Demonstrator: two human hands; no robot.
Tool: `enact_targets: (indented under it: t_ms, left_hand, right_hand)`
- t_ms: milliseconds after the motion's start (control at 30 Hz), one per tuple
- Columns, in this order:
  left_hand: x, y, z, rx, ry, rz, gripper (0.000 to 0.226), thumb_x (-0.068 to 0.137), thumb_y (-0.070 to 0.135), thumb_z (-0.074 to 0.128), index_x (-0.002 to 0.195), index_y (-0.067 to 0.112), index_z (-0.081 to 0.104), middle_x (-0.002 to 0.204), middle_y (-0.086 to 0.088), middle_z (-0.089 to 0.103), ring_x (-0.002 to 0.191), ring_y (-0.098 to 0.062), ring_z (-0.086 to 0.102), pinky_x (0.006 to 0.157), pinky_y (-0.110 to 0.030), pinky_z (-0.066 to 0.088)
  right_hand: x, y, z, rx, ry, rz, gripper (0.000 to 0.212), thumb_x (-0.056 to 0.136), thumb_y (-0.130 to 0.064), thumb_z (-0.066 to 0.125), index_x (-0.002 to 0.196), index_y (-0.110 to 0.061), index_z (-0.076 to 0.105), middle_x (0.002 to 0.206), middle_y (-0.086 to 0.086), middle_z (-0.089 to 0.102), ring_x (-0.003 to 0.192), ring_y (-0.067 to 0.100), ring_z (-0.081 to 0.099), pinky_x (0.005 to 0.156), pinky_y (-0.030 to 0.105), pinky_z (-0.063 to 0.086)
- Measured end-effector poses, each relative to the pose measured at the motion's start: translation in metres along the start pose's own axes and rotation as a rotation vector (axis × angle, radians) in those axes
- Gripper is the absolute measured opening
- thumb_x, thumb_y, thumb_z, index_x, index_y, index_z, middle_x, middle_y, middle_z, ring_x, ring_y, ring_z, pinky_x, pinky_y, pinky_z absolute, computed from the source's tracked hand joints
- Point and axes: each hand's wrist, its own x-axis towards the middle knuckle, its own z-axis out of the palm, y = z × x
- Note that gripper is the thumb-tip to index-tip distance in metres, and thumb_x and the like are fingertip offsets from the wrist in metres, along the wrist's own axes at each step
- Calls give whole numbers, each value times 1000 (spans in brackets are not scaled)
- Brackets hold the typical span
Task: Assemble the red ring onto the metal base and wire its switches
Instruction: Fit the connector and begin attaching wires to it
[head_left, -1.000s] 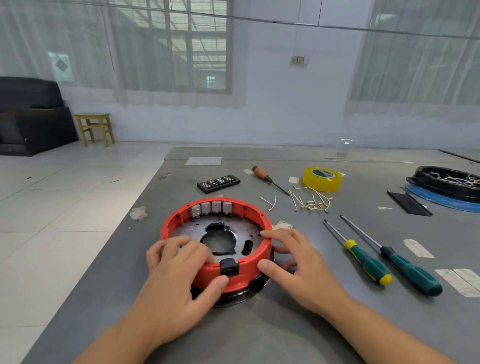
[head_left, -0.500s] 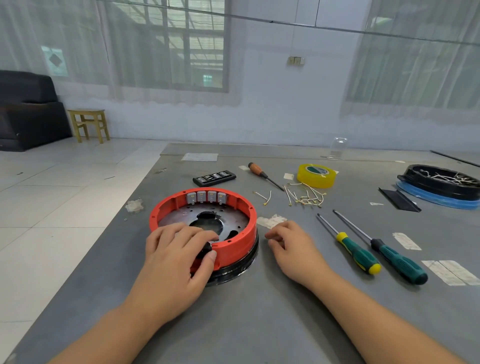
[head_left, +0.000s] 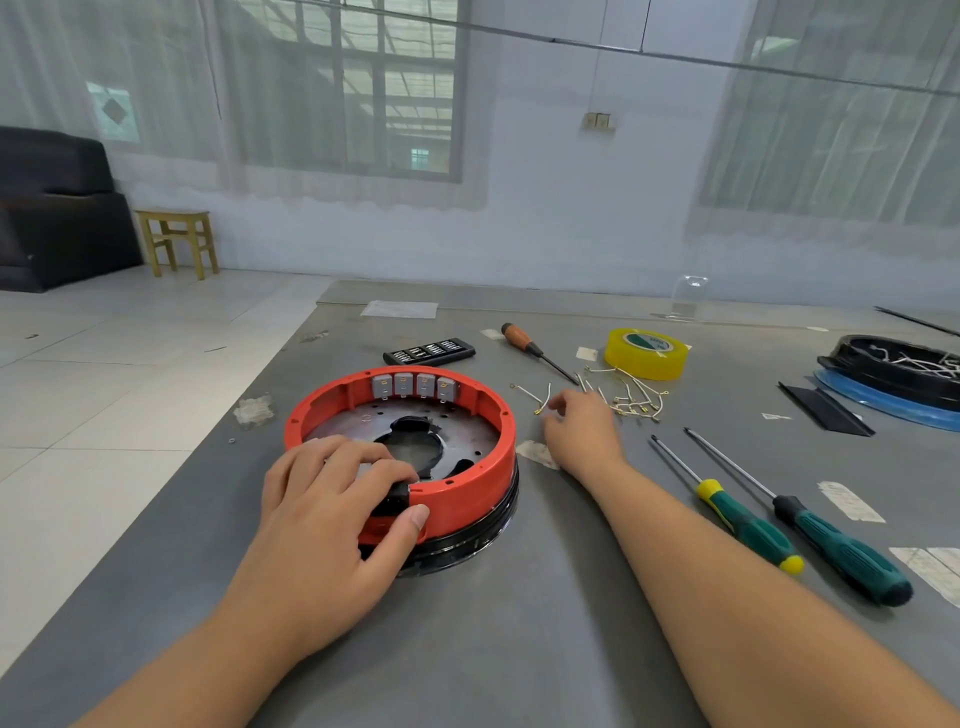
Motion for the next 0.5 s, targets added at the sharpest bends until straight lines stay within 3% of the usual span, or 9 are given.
enact_targets:
  t_ms: [167, 367, 500]
  left_hand:
    - [2, 0, 3, -3, 11, -4, 33, 95, 55, 47, 110, 36, 69, 118, 19, 58, 125, -18, 49, 110, -36, 24]
    - [2, 0, 7, -2, 49, 1, 32, 95, 55, 47, 109, 36, 69, 118, 18, 57, 123, -19, 50, 110, -35, 23]
    - [2, 2, 7, -4, 36, -16, 34, 95, 55, 47, 110, 34, 70, 118, 16, 59, 124, -20, 49, 111, -37, 25]
  right_hand:
    - [27, -6, 7, 50, 57, 96, 19, 96, -19, 58, 105, -14, 74, 110, 10, 72, 103, 27, 65, 81, 29, 46]
    - [39, -15, 15, -5, 55, 181, 19, 90, -18, 60, 100, -14, 76, 103, 9, 72, 93, 27, 64, 73, 29, 47]
    - [37, -15, 21, -70, 64, 172, 22, 91, -12, 57, 101, -12, 76, 103, 11, 71, 98, 29, 67, 70, 29, 45]
